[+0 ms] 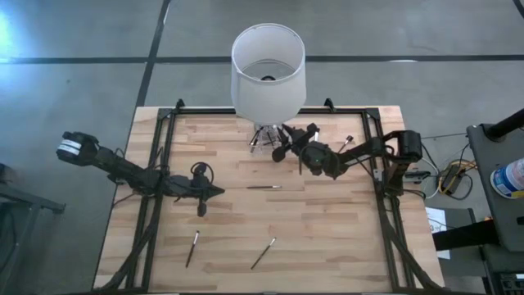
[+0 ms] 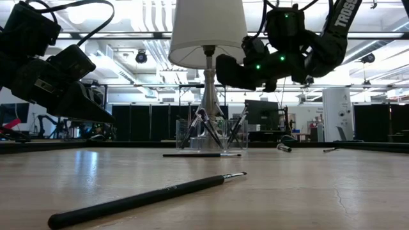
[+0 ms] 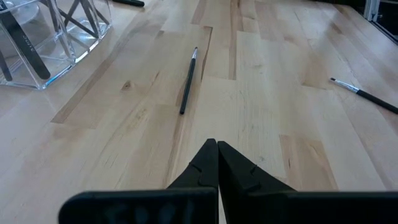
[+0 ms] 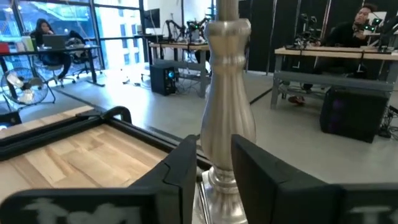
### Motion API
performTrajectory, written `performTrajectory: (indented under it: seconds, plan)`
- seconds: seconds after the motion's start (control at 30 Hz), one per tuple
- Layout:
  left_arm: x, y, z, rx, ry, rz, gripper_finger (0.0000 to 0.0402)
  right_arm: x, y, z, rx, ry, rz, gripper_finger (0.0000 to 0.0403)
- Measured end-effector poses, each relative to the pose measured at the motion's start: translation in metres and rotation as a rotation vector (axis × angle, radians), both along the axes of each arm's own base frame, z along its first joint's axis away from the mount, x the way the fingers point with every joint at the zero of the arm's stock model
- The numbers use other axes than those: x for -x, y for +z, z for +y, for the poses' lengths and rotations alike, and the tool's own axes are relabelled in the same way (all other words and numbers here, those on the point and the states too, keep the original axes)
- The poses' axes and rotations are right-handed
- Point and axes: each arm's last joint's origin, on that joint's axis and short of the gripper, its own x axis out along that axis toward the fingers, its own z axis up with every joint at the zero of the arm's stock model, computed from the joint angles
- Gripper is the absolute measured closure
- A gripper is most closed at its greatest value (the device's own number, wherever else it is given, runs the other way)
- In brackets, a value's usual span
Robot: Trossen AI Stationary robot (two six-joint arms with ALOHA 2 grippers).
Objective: Put items in baskets/containers
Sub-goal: Put the black eyeshadow brush into the transparent organizer
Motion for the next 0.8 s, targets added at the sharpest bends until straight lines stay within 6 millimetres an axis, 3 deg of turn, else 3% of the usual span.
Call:
performTrajectory:
  seconds: [0.17,0.37,0.5,0.8]
  plan:
    - [0.000,0.000,0.000,0.013,0.005,-0.001,0.0402,0.003,0.013,0.006,0.016,0.016,0.003,0.0308]
    - [0.000,0.000,0.001,0.021,0.058,-0.008,0.0402,0.013,0.035,0.023,0.050,0.043,0.122,0.0352]
    - [-0.001,0.001,0.001,0.021,0.064,-0.013,0.0402,0.026,0.048,0.044,0.025,0.110,0.230,0.0388]
    - [-0.010,0.014,-0.001,0.014,0.057,-0.051,0.0402,0.055,0.054,0.109,-0.022,0.333,0.383,0.0394]
